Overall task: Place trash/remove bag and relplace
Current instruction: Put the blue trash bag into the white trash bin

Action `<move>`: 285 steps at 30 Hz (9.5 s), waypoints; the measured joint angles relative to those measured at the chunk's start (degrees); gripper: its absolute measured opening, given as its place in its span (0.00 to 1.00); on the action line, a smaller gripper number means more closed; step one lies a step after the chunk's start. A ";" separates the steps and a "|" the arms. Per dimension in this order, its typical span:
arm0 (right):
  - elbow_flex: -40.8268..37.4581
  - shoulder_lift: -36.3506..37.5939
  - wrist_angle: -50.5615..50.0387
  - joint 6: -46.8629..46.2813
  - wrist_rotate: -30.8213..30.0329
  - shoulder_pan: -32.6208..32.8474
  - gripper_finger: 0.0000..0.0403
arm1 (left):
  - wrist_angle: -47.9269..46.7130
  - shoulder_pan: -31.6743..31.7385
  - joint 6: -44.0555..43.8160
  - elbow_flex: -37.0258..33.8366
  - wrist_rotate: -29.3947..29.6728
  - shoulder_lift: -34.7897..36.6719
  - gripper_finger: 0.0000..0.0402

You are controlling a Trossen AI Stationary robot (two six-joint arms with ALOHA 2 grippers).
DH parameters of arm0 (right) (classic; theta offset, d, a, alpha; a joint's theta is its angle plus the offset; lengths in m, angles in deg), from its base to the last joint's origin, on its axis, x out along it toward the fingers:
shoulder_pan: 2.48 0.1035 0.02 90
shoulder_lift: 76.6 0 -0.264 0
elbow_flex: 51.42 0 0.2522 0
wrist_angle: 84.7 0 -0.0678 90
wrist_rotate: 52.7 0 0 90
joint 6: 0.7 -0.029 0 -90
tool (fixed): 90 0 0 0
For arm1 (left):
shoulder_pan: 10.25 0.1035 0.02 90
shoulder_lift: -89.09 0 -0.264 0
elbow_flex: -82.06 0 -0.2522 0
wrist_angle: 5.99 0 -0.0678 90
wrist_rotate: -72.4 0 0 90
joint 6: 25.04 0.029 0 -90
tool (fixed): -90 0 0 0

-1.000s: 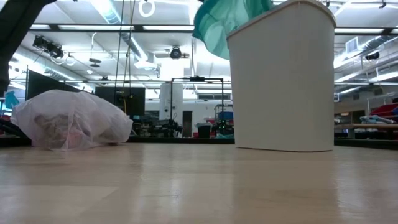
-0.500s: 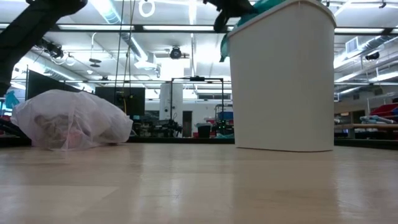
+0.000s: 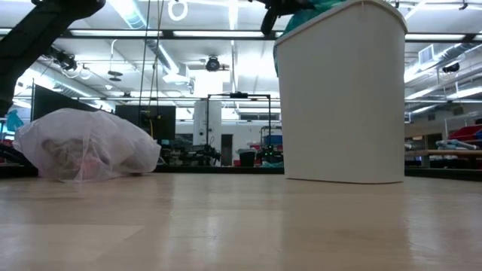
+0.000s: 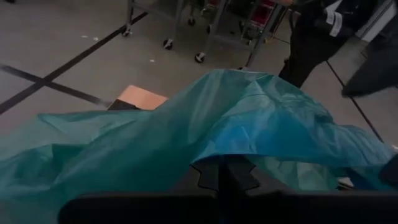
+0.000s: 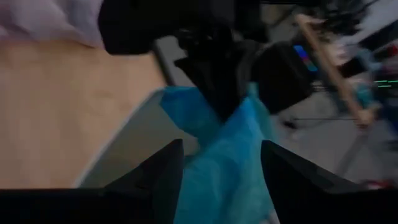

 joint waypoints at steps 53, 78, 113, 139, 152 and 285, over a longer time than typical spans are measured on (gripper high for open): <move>5.28 -8.66 -10.11 5.06 -13.04 -2.20 0.32 | 5.44 -1.87 1.22 0.00 -0.46 0.02 0.01; 5.28 -5.22 -0.86 11.36 -12.80 2.96 0.14 | 6.21 -1.06 2.96 -0.02 0.99 -1.84 0.01; 5.28 -9.71 -16.99 -6.11 -16.17 15.44 0.40 | 10.35 -1.10 2.34 -0.02 -13.89 -1.84 0.01; 5.28 -9.16 -17.02 -5.12 -13.99 9.24 0.36 | 10.71 -1.23 0.92 -0.02 -15.69 -1.84 0.01; 5.28 -9.16 -17.02 -0.88 -17.26 7.42 0.03 | 10.70 -1.39 0.84 -0.02 -16.72 -1.84 0.01; 8.49 -2.67 -16.97 -24.73 5.70 6.90 0.37 | 16.98 -0.01 -0.10 -0.33 -0.52 -4.92 0.01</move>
